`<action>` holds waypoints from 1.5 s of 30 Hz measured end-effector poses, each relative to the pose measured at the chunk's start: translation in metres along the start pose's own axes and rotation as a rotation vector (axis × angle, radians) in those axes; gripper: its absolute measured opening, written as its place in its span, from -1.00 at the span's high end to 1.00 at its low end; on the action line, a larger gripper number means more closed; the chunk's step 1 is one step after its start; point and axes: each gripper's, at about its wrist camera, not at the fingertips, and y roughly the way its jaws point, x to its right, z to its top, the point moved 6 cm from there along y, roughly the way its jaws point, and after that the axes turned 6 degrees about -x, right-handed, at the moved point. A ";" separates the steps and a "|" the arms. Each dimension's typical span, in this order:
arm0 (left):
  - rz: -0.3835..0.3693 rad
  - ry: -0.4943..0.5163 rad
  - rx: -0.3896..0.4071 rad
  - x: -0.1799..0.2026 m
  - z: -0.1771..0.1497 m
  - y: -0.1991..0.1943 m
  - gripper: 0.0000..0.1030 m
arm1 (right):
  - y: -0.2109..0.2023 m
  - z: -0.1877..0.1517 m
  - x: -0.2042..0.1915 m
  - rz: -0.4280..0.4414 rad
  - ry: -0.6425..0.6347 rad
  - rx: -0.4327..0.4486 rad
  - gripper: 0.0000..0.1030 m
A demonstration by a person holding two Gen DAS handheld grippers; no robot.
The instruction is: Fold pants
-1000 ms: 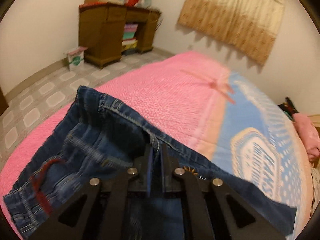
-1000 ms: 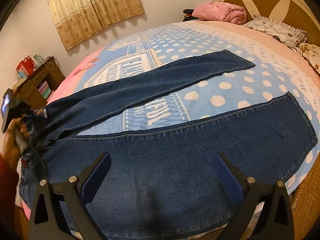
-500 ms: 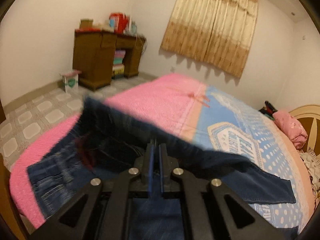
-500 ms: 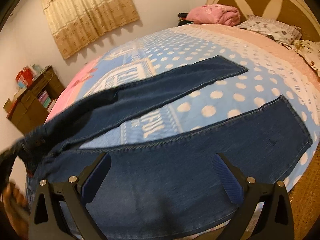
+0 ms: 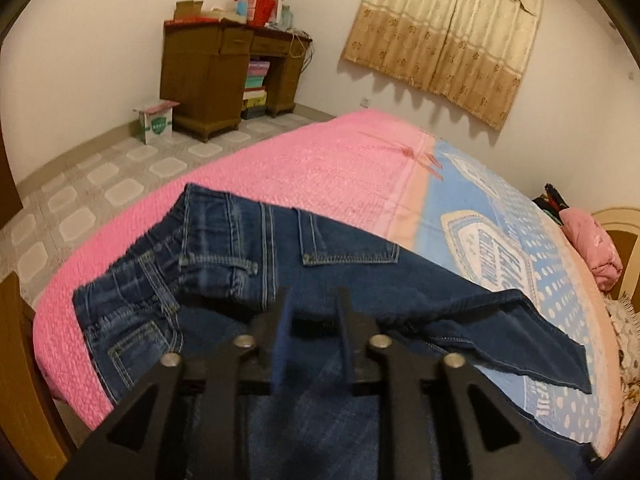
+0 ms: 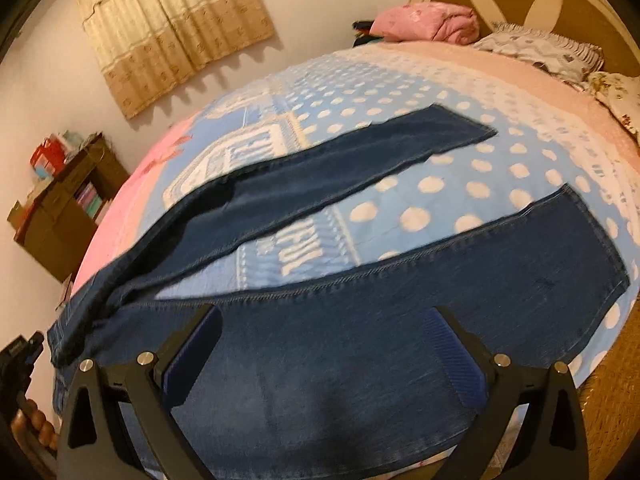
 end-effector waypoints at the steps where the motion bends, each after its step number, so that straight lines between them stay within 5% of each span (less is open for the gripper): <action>1: 0.000 -0.009 0.004 -0.003 -0.002 -0.001 0.23 | 0.002 -0.002 -0.001 0.007 0.002 -0.008 -0.98; 4: -0.044 -0.076 -0.023 -0.014 -0.012 0.000 -0.39 | 0.009 -0.010 -0.010 0.028 -0.014 -0.032 -0.98; 6: -0.090 -0.150 -0.039 -0.019 -0.018 0.003 -0.60 | 0.011 -0.014 -0.015 0.026 -0.035 -0.039 -0.98; 9: -0.146 -0.231 -0.070 -0.015 -0.022 0.015 -0.62 | 0.015 -0.018 -0.017 0.036 -0.032 -0.050 -0.98; 11: -0.117 -0.263 -0.095 -0.013 -0.021 0.030 -0.62 | 0.016 -0.019 -0.017 0.040 -0.025 -0.058 -0.98; 18: -0.076 -0.466 -0.142 -0.022 -0.010 0.080 -0.36 | 0.015 -0.019 -0.008 0.025 -0.008 -0.057 -0.98; 20: -0.092 -0.514 -0.148 -0.025 -0.008 0.095 -0.05 | 0.015 -0.018 -0.006 0.022 -0.001 -0.058 -0.98; 23: -0.175 -0.526 -0.149 -0.023 -0.005 0.099 0.83 | 0.015 -0.019 -0.004 0.013 -0.005 -0.059 -0.98; 34: -0.425 -0.378 -0.032 0.003 0.025 0.007 0.90 | -0.005 0.022 0.042 -0.032 0.103 0.037 -0.98; 45: -0.439 -0.312 -0.051 -0.014 0.017 -0.016 0.90 | 0.015 0.144 0.116 -0.018 0.255 0.110 -0.95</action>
